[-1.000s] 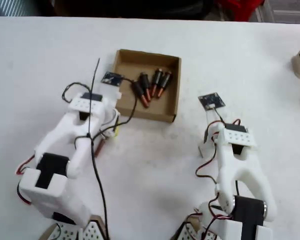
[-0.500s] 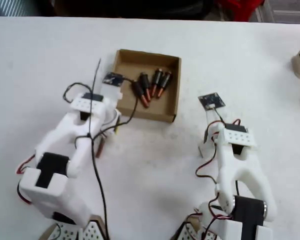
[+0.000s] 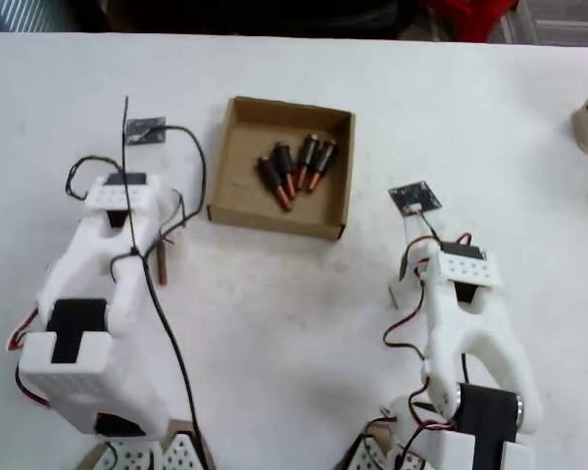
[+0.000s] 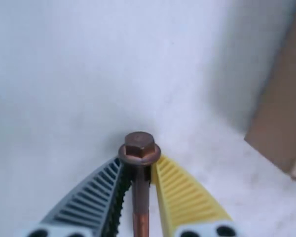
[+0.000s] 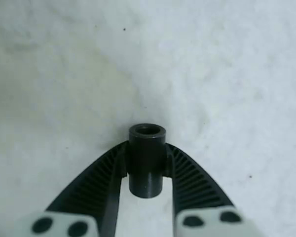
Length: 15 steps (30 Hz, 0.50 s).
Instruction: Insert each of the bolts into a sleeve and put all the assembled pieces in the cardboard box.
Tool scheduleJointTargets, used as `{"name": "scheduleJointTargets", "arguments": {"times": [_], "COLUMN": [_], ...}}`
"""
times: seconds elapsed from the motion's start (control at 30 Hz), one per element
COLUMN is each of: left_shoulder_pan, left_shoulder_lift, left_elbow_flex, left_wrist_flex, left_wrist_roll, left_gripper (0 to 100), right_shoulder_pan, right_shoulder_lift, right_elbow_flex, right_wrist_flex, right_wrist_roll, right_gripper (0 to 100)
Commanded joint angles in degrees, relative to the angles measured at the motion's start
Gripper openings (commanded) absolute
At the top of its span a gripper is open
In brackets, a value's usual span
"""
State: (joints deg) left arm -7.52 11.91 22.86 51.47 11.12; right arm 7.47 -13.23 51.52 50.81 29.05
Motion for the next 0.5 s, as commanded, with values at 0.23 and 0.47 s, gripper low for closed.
{"name": "scheduleJointTargets", "arguments": {"times": [0.23, 0.47], "left_shoulder_pan": [-0.57, -0.57], "left_shoulder_lift": [-0.04, 0.04], "left_elbow_flex": [-0.70, -0.70], "left_wrist_flex": [-3.69, -3.69], "left_wrist_roll": [0.88, 0.79], "left_gripper": [2, 2], "right_shoulder_pan": [-7.52, -11.56], "right_shoulder_lift": [-2.95, -3.03], "right_elbow_flex": [0.44, 0.70], "right_wrist_flex": [-0.40, -3.65], "right_wrist_roll": [-3.52, -13.10], "right_gripper": [1.7, 1.7]}}
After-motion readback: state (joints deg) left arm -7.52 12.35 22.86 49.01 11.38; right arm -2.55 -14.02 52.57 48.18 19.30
